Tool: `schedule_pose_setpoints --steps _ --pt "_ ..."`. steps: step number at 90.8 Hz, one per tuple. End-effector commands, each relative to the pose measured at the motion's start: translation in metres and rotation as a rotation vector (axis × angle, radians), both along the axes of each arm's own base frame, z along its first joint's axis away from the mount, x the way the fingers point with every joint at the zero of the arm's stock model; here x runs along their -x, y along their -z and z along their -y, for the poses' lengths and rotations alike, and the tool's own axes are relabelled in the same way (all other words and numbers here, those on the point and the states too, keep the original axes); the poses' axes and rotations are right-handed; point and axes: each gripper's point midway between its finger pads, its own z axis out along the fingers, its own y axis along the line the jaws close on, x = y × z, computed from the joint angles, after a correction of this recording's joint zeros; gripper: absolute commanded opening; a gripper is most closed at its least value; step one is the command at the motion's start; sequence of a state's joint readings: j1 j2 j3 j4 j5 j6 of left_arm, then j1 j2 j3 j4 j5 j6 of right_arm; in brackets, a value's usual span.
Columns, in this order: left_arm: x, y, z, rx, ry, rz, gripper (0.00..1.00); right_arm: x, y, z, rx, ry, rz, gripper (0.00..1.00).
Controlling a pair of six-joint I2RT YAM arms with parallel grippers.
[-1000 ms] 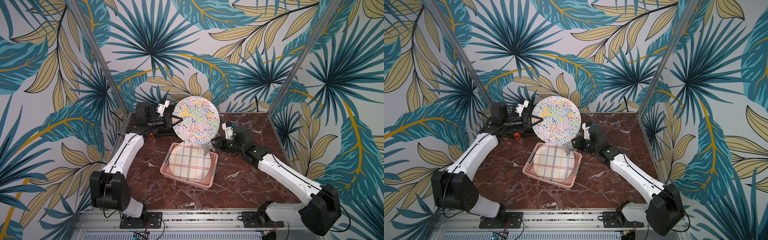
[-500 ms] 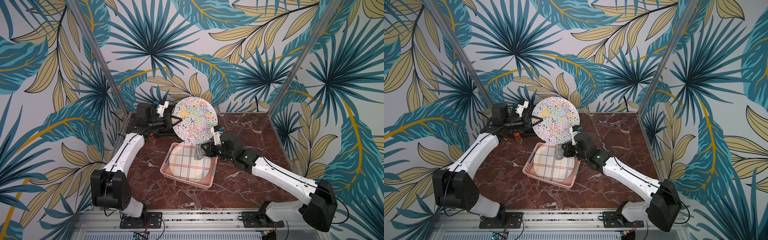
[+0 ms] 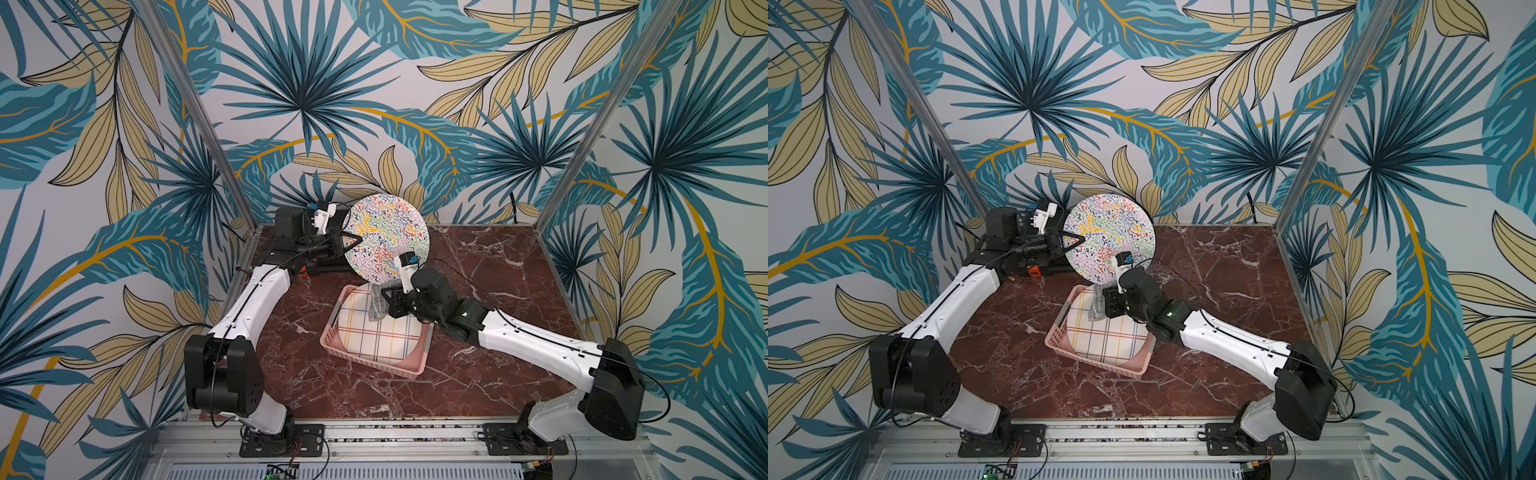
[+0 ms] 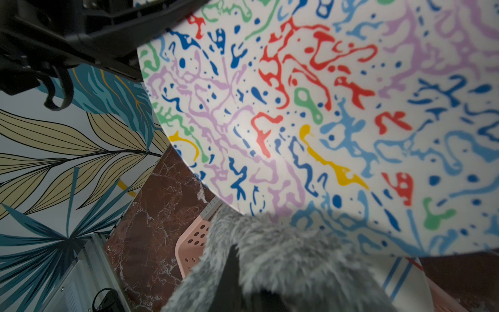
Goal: Wipe the wet plate dry
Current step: Wipe the plate with towel.
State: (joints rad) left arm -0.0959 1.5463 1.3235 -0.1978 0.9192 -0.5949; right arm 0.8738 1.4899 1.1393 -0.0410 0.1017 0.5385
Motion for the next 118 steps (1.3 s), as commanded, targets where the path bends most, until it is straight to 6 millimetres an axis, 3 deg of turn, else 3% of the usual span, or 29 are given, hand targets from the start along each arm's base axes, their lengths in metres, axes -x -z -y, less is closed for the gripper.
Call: schedule_pose_setpoints --steps 1,22,36,62,118 --pt "0.014 -0.006 0.009 0.033 0.080 0.001 0.00 -0.022 -0.033 -0.012 -0.100 0.054 0.108 0.00" --pt "0.017 -0.010 0.012 0.056 0.100 -0.008 0.00 -0.027 -0.020 -0.026 -0.104 0.079 0.109 0.00" --pt "0.017 -0.010 0.012 0.065 0.101 -0.014 0.00 -0.033 -0.024 -0.030 -0.125 0.122 0.152 0.00" --pt "0.017 -0.007 0.013 0.070 0.103 -0.022 0.00 -0.050 -0.039 -0.046 -0.159 0.192 0.229 0.00" --pt "0.019 0.003 0.010 0.052 0.084 -0.026 0.00 -0.078 -0.098 -0.066 -0.214 0.278 0.366 0.00"
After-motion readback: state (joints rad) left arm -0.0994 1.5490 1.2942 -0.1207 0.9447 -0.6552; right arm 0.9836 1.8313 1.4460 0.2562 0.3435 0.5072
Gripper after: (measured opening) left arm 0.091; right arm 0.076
